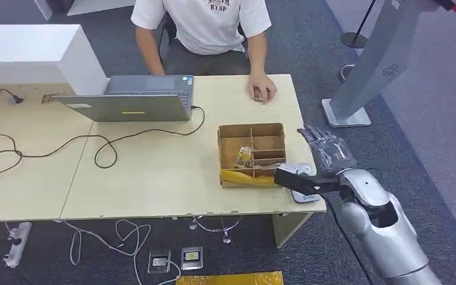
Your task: Pass the card to the sensor for recognition and then transmit it.
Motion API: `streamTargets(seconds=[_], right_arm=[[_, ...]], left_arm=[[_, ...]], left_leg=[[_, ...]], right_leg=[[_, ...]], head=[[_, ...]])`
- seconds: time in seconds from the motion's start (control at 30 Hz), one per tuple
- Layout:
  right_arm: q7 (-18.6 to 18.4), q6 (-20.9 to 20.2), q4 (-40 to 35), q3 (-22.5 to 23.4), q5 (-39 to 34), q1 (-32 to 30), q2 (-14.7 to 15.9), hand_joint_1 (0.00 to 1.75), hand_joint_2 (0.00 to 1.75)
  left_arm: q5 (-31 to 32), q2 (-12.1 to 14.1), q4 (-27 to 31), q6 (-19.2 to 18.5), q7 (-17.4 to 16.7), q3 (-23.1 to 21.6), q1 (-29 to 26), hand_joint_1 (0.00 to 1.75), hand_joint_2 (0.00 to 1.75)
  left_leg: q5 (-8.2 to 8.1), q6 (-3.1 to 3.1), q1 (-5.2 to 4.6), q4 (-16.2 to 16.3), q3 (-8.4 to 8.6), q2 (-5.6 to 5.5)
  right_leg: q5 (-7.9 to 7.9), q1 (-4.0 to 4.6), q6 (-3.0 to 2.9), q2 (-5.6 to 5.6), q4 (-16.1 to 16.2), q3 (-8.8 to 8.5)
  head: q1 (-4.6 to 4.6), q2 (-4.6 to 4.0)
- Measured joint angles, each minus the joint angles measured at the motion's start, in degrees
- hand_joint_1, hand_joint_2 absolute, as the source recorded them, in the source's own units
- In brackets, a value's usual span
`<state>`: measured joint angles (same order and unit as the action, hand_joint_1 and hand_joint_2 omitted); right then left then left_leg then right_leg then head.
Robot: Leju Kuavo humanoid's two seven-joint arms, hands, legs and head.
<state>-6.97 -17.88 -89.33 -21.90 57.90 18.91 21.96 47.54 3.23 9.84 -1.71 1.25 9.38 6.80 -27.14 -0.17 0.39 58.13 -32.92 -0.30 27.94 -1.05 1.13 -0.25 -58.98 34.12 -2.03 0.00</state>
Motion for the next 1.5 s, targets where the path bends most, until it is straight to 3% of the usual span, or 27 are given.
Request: streamTargets(seconds=[0.33, 0.77, 1.5], right_arm=[[0.2, 2.6, 4.2, -0.7, -0.8, 0.1, -3.6, 0.00, 1.75], [1.1, 2.8, 6.0, -1.0, -3.5, 0.1, -4.7, 0.00, 1.75], [5.0, 8.3, 11.4, -2.4, -4.3, 2.1, -7.2, 0.00, 1.75]], left_arm=[[1.0, 0.0, 0.0, 0.0, 0.0, -0.1, 0.0, 0.00, 0.00], [1.7, 0.0, 0.0, -0.3, 0.0, -0.3, 0.0, 0.00, 0.00], [2.7, -0.5, 0.0, 0.5, 0.1, -0.3, 0.0, 0.00, 0.00]], left_leg=[[0.00, 0.00, 0.00, 0.0, 0.00, 0.00], [0.00, 0.00, 0.00, 0.0, 0.00, 0.00], [0.00, 0.00, 0.00, 0.0, -0.01, 0.00]], right_leg=[[0.00, 0.00, 0.00, -0.01, 0.0, 0.00], [0.00, 0.00, 0.00, -0.01, 0.0, 0.00], [0.00, 0.00, 0.00, -0.01, 0.0, 0.00]], head=[[0.02, 0.00], [0.00, 0.00], [0.00, 0.00]])
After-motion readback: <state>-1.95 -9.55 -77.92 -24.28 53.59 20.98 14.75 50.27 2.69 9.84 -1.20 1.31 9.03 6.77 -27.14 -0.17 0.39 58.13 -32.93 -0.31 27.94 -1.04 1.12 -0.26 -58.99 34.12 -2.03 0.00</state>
